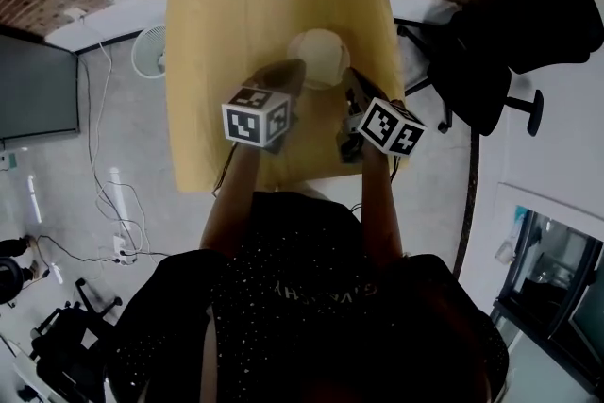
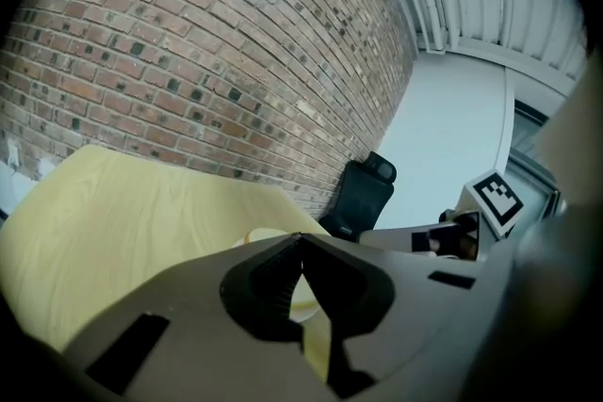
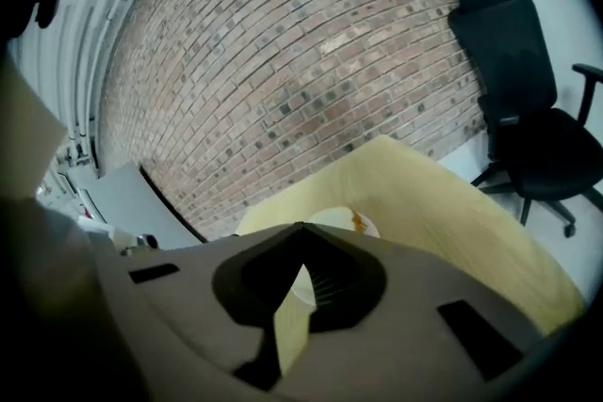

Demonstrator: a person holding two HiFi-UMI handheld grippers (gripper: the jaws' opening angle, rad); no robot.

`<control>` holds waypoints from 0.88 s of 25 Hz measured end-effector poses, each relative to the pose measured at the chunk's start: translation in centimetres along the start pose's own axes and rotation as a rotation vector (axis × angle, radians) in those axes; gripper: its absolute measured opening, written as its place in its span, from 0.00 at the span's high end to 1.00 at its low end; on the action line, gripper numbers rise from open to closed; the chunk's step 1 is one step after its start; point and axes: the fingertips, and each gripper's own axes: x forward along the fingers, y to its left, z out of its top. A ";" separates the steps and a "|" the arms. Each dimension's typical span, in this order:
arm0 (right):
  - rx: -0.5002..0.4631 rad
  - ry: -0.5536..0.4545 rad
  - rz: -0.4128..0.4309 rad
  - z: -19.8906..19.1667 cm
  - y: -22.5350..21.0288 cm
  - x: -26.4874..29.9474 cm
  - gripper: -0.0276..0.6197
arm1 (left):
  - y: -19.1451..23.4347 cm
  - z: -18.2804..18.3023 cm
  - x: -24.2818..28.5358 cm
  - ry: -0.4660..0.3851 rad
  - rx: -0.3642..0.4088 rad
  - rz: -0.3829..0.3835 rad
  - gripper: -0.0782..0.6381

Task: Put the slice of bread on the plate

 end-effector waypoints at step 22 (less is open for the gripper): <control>0.013 -0.085 0.070 0.6 1.5 -2.9 0.94 | -2.1 0.9 -0.9 -0.026 0.026 -0.028 0.88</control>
